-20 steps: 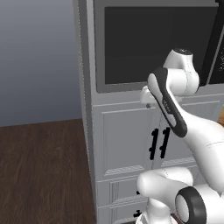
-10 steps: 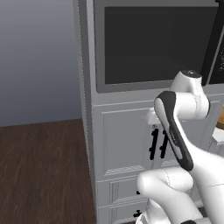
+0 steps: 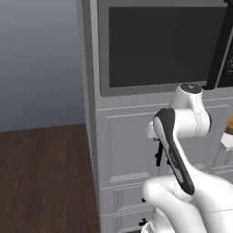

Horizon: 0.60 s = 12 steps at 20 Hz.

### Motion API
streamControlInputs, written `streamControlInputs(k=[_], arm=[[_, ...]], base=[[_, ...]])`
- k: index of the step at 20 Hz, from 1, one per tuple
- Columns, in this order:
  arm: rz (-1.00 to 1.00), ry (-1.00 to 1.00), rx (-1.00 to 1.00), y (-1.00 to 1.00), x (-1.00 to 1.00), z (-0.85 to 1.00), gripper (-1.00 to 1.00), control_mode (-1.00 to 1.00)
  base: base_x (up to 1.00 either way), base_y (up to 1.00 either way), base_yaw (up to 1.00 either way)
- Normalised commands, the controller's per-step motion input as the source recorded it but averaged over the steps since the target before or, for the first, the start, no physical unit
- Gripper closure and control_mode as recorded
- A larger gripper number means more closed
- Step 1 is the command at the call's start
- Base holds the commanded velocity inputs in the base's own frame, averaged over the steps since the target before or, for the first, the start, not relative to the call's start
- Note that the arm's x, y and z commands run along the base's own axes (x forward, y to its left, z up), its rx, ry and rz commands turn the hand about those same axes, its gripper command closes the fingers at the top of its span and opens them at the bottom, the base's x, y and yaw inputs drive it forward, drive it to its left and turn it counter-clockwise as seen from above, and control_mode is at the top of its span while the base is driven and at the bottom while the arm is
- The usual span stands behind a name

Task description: Open the microwave, place the bowl with waffle inside the microwave, then close the microwave door and turn it on.

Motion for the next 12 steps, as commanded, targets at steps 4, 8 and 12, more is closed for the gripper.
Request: streamControlInputs(k=[4,8,12], arm=[[0.00,0.00,0.00,0.00,0.00,0.00,-1.00,1.00],[0.00,0.00,0.00,0.00,0.00,0.00,-1.00,1.00],[0.00,0.00,0.00,0.00,0.00,0.00,-1.00,1.00]], base=[[0.00,-0.27,0.09],[-0.02,-0.53,0.14],[-0.16,-0.80,0.18]])
